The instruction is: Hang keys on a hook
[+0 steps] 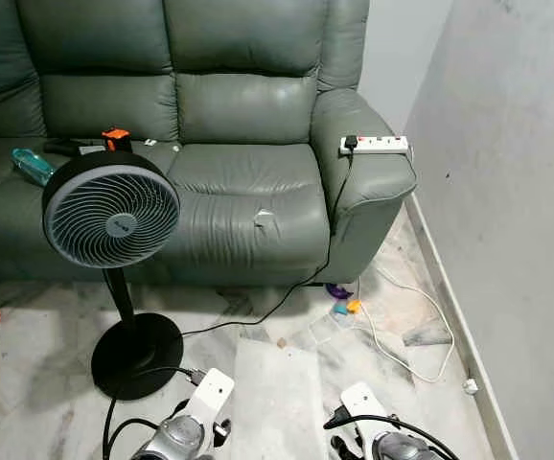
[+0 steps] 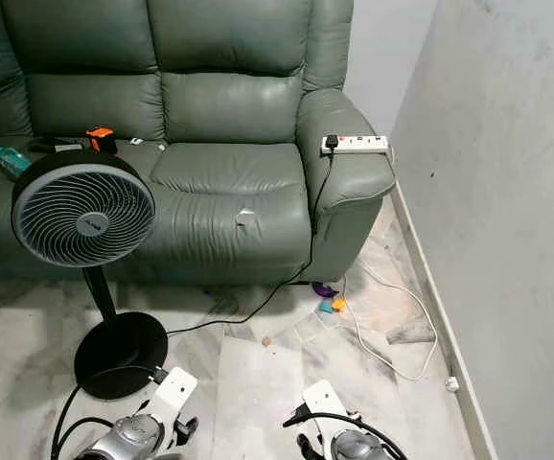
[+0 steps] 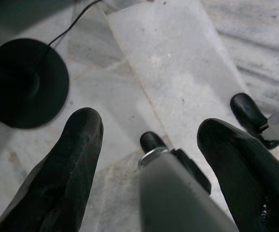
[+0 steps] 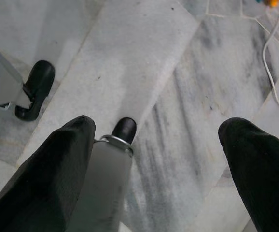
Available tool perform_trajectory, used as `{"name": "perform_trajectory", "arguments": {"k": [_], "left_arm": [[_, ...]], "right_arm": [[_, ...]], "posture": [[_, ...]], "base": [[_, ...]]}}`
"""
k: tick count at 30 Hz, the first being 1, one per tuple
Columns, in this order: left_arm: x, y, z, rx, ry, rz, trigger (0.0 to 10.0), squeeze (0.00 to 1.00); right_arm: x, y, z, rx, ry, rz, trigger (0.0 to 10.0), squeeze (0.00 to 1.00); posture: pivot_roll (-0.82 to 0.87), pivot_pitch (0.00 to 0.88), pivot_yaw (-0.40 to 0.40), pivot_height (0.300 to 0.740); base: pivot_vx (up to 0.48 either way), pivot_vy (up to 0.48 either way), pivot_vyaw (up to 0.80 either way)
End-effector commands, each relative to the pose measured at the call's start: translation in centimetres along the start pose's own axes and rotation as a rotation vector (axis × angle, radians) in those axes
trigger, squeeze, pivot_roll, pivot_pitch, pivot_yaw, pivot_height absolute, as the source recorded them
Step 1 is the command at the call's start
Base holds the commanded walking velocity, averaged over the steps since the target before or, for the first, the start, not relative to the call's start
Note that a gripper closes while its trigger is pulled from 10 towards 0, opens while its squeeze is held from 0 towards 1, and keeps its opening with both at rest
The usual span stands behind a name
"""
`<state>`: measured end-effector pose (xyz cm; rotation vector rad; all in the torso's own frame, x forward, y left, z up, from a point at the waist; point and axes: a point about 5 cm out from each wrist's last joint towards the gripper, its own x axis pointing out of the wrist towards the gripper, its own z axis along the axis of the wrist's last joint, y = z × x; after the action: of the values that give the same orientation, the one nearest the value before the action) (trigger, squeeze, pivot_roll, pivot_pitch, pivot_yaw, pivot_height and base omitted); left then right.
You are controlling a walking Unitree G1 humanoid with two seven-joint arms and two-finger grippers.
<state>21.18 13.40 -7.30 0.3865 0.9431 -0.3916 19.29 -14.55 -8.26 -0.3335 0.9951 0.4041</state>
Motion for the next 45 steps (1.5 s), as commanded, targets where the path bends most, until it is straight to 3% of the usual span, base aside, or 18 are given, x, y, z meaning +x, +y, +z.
{"name": "perform_trajectory", "arguments": {"k": [1, 23, 29, 38, 41, 42, 43, 44, 45], "left_arm": [[0.0, -0.1, -0.2, 0.000, 0.002, -0.014, 10.0, 0.00], [-0.1, -0.1, -0.7, 0.000, 0.023, -0.043, 10.0, 0.00], [-0.1, 0.1, -0.9, 0.030, 0.038, -0.025, 10.0, 0.00], [-0.2, 0.4, -1.0, -0.064, -0.013, 0.054, 10.0, 0.00], [-0.2, 0.4, -1.1, -0.051, -0.009, 0.061, 10.0, 0.00], [-1.3, 3.8, -4.0, -0.046, 0.048, 0.105, 10.0, 0.00], [-1.7, 4.8, -4.8, -0.047, 0.063, 0.118, 10.0, 0.00], [-2.3, 6.1, -5.7, -0.070, 0.075, 0.142, 10.0, 0.00], [-2.3, 6.1, -5.7, -0.070, 0.075, 0.142, 10.0, 0.00]], "right_arm": [[0.0, 0.2, -0.1, -0.009, 0.008, 0.002, 10.0, 0.00], [-0.3, -0.2, -1.6, -0.018, 0.041, 0.004, 10.0, 0.00], [-0.1, 0.5, -1.5, -0.026, 0.044, 0.012, 10.0, 0.00], [0.0, 0.8, -0.9, 0.032, 0.015, -0.010, 10.0, 0.00], [-0.1, 0.5, -1.2, 0.051, 0.014, -0.030, 10.0, 0.00], [-0.3, -0.2, -1.7, 0.060, 0.016, -0.048, 10.0, 0.00], [-0.3, -0.4, -1.8, 0.061, 0.016, -0.051, 10.0, 0.00], [-0.9, -2.9, -2.1, 0.098, 0.004, -0.105, 10.0, 0.00], [-0.9, -2.9, -2.1, 0.098, 0.004, -0.105, 10.0, 0.00]], "posture": [[0.08, 0.046, -0.006, 0.740], [0.08, 0.045, -0.007, 0.740], [0.08, 0.040, -0.004, 0.740], [0.08, 0.046, -0.004, 0.740], [0.08, 0.050, -0.003, 0.740], [0.08, 0.053, -0.002, 0.740], [0.08, 0.053, -0.002, 0.740], [0.08, 0.059, -0.001, 0.740], [0.08, 0.059, -0.001, 0.740]], "base": [[0.000, 0.000, 0.00], [0.000, 0.000, -0.78], [0.000, 0.000, -0.78], [0.000, 0.000, -0.78], [0.000, 0.000, -0.52], [0.000, 0.000, -0.44], [0.000, 0.000, 0.00], [0.000, 0.000, 0.00], [0.000, 0.000, 0.00]]}}
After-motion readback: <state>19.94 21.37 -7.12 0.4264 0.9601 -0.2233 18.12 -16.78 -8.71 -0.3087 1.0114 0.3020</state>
